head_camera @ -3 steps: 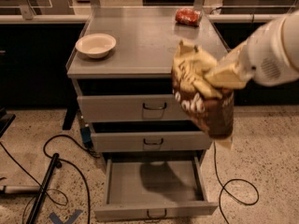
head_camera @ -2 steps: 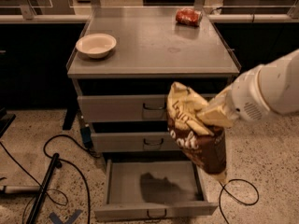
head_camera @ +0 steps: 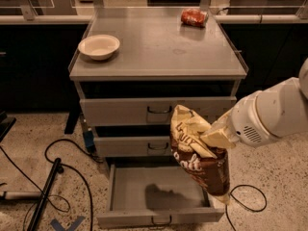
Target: Place brown chip bag into bottom drawer
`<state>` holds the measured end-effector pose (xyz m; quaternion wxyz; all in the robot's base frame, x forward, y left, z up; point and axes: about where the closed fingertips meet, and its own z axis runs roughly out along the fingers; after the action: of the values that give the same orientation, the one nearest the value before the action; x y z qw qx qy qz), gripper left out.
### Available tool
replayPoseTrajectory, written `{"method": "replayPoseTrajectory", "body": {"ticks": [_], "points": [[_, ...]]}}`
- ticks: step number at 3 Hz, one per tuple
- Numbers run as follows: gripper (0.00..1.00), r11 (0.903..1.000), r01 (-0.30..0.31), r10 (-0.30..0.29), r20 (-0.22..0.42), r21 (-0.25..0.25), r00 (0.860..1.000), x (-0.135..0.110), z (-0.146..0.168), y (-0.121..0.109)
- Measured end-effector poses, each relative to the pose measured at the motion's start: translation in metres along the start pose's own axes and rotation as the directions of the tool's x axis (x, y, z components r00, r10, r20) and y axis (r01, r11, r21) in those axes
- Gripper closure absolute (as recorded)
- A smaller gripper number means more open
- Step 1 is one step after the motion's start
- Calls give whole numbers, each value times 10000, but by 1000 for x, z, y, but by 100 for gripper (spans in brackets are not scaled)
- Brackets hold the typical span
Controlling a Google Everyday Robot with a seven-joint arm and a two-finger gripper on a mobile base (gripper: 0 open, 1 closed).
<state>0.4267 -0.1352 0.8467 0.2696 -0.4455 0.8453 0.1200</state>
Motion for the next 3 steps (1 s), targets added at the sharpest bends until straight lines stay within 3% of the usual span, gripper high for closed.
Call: {"method": "replayPoseTrajectory", "body": {"ticks": [1, 2, 3], "points": [[100, 9997, -185, 189, -207, 188, 9996, 21, 32, -4], [100, 9963, -606, 644, -643, 602, 9958, 62, 97, -19], [100, 9888, -914, 1023, -898, 1178, 9907, 84, 145, -41]]}}
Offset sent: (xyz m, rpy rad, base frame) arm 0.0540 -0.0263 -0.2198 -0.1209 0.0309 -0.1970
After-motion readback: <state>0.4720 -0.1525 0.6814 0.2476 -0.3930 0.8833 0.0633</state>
